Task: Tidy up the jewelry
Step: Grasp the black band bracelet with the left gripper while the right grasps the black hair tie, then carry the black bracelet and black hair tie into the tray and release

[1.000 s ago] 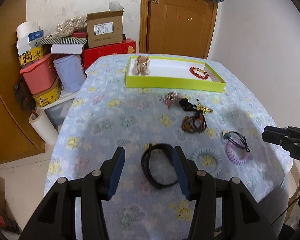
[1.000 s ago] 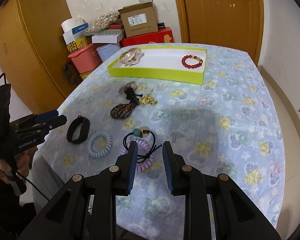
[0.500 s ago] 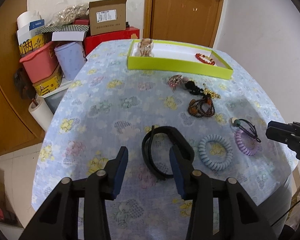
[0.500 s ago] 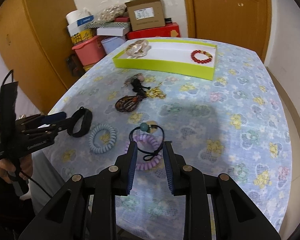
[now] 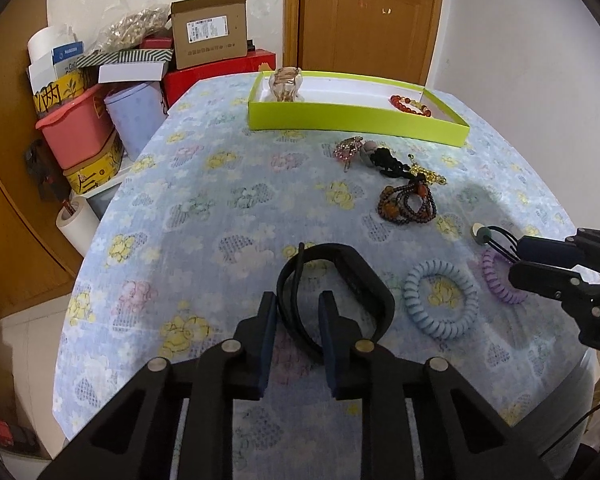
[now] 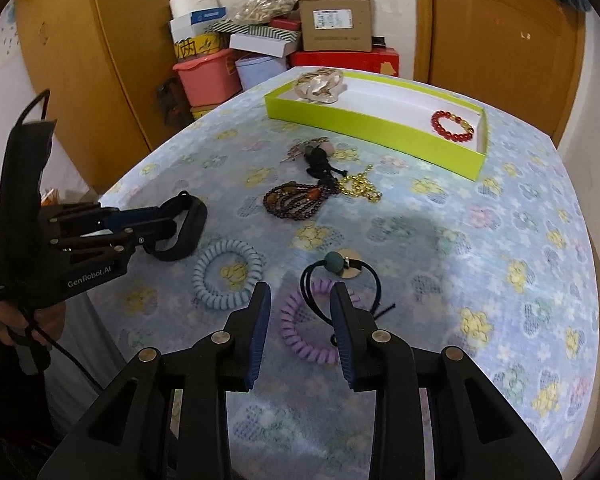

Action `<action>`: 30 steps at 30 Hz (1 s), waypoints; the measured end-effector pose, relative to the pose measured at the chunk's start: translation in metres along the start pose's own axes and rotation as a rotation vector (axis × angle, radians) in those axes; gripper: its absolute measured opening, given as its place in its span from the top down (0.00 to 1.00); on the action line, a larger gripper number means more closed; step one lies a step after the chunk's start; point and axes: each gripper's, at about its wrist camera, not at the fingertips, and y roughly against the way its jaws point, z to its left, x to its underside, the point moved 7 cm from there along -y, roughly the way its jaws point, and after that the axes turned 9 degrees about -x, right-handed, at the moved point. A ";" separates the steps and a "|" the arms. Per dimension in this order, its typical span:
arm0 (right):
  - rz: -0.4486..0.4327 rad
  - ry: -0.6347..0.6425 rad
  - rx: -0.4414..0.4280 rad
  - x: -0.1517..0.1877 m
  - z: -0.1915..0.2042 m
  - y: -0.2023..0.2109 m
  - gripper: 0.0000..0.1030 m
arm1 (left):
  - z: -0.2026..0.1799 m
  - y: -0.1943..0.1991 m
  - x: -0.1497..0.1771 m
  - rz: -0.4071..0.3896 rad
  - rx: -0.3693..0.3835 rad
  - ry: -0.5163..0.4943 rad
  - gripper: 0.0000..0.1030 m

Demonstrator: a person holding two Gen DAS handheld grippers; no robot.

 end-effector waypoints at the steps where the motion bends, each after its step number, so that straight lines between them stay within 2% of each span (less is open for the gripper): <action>1: 0.003 0.004 0.005 0.000 0.000 -0.001 0.70 | 0.000 0.000 0.000 -0.002 -0.002 -0.002 0.81; 5: 0.018 0.012 0.021 0.001 -0.002 -0.005 0.93 | 0.000 -0.002 -0.003 -0.009 0.000 -0.003 0.88; 7: 0.013 0.012 0.022 0.001 -0.003 -0.004 0.98 | 0.000 -0.003 -0.004 -0.013 0.002 -0.004 0.89; 17: -0.064 -0.017 0.025 -0.011 -0.010 0.019 0.98 | 0.000 -0.001 -0.006 -0.014 0.035 0.019 0.91; 30: -0.150 -0.045 0.029 -0.031 -0.023 0.051 0.98 | 0.002 0.022 -0.025 -0.066 0.052 0.035 0.91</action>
